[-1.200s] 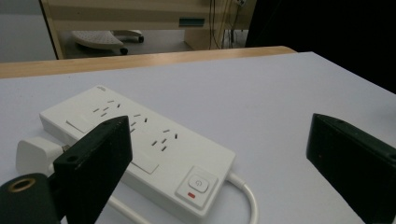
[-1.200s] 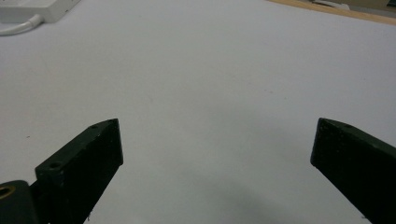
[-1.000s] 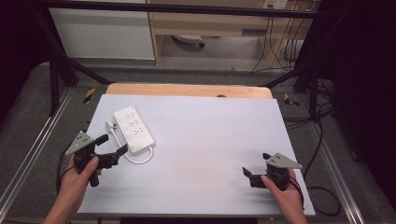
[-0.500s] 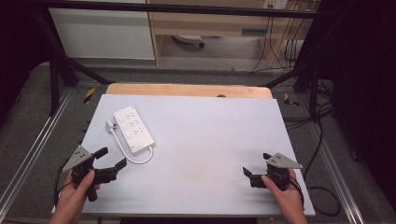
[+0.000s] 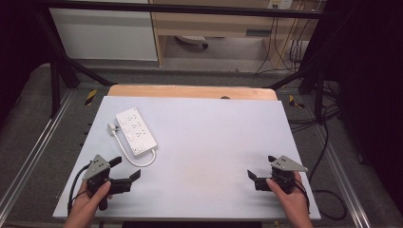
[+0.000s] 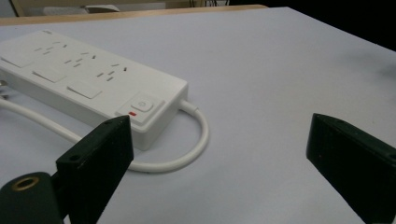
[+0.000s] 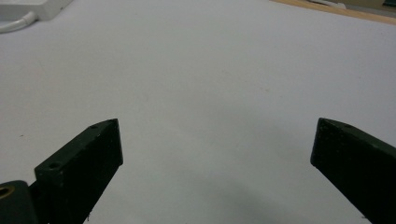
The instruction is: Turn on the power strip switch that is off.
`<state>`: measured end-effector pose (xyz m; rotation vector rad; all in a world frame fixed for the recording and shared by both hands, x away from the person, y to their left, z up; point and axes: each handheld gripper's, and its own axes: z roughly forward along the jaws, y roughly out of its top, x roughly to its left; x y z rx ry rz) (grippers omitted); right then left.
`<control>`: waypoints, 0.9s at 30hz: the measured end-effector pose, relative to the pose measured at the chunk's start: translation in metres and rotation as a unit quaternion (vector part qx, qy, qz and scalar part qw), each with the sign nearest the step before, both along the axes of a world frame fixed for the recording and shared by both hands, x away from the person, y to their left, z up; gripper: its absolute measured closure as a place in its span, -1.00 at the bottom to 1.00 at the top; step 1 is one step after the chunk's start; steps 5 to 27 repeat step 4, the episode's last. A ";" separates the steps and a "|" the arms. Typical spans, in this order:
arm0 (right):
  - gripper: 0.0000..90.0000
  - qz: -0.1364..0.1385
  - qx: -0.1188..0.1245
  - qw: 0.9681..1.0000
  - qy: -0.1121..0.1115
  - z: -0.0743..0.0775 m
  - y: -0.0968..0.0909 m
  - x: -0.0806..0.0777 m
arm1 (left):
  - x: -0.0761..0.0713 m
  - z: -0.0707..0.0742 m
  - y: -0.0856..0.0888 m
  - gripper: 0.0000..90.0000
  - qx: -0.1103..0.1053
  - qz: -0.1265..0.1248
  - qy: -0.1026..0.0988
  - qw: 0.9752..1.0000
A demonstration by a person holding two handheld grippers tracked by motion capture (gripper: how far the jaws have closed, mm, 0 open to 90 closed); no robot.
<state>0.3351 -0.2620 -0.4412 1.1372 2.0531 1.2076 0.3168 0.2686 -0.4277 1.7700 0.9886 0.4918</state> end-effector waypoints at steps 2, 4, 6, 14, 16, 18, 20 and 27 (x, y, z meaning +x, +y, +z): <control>-0.94 -0.010 -0.015 1.000 0.012 -0.004 0.000 0.003 | 0.001 -0.004 -0.003 -0.83 0.002 -0.004 0.008 1.000; -0.94 -0.018 -0.020 0.999 0.019 -0.005 0.000 0.004 | 0.002 -0.006 -0.006 -0.83 0.012 -0.009 0.011 1.000; -0.94 -0.018 -0.020 0.999 0.019 -0.005 0.000 0.004 | 0.002 -0.006 -0.006 -0.83 0.012 -0.009 0.011 1.000; -0.94 -0.018 -0.020 0.999 0.019 -0.005 0.000 0.004 | 0.002 -0.006 -0.006 -0.83 0.012 -0.009 0.011 1.000; -0.94 -0.018 -0.020 0.999 0.019 -0.005 0.000 0.004 | 0.002 -0.006 -0.006 -0.83 0.012 -0.009 0.011 1.000; -0.94 -0.018 -0.020 0.999 0.019 -0.005 0.000 0.004 | 0.002 -0.006 -0.006 -0.83 0.012 -0.009 0.011 1.000; -0.94 -0.018 -0.020 0.999 0.019 -0.005 0.000 0.004 | 0.002 -0.006 -0.006 -0.83 0.012 -0.009 0.011 1.000; -0.94 -0.018 -0.020 0.999 0.019 -0.005 0.000 0.004 | 0.002 -0.006 -0.006 -0.83 0.012 -0.009 0.011 1.000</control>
